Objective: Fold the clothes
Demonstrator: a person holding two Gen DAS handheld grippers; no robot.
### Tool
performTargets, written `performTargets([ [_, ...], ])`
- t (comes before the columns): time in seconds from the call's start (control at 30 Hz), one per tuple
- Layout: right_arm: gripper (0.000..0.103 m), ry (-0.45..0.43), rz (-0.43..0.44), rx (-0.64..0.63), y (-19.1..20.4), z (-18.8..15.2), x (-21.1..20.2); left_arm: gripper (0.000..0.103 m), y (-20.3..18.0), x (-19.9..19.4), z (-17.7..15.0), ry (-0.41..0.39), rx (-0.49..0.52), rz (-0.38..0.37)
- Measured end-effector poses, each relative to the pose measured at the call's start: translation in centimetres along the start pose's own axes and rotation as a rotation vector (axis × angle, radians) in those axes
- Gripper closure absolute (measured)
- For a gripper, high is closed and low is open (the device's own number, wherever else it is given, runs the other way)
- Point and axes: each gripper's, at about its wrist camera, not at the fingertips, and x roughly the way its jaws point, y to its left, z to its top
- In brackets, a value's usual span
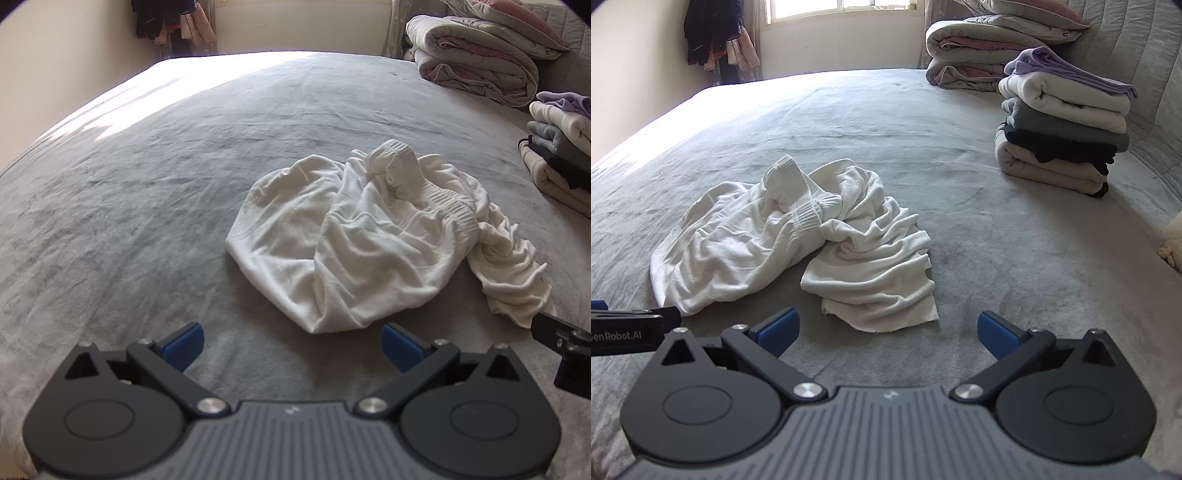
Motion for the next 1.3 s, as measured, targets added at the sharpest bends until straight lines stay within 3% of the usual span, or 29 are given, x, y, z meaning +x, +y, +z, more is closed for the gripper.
performTargets([
  [1.3, 0.000, 0.050, 0.031, 0.042, -0.38, -0.30, 0.78, 0.000, 0.52, 0.43, 0.02, 0.018, 0.014, 0.028],
])
